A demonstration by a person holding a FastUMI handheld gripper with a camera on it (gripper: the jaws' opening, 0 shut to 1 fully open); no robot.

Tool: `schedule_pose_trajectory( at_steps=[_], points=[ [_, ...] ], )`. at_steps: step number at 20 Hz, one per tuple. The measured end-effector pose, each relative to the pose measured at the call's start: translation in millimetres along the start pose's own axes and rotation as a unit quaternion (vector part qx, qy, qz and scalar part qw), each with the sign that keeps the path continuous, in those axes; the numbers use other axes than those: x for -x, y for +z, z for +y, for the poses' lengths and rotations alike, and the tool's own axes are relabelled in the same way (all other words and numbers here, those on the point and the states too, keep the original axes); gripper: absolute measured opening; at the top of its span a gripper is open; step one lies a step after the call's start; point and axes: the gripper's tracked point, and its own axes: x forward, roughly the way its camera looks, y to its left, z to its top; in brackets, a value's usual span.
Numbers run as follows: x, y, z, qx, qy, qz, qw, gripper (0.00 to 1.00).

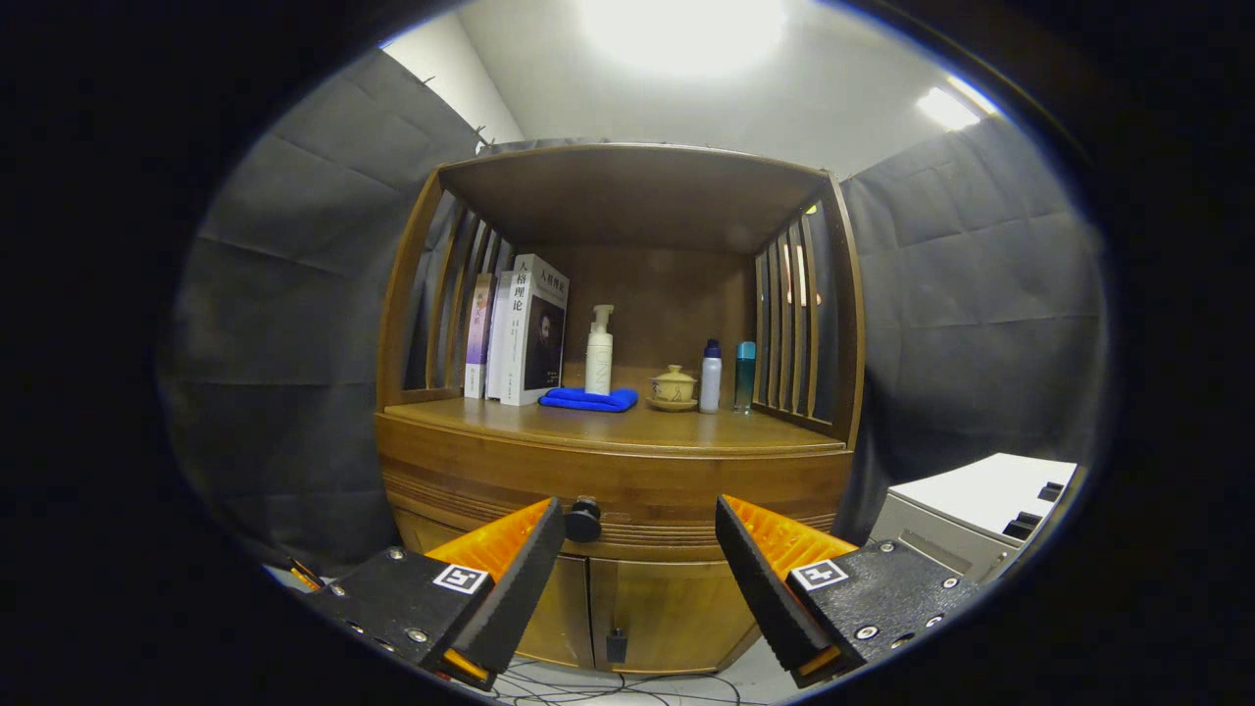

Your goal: Pull open the drawer, take out the items inside it, and place them on the countertop above the cabinet.

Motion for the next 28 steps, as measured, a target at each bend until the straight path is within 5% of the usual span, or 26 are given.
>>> schedule_pose_trajectory(
  at_steps=[12,28],
  points=[
    [-43,33,35,0.006,0.025,-0.020,0.999,0.96],
    [-121,-76,42,-0.044,0.040,0.138,0.989,0.96]
  ],
)
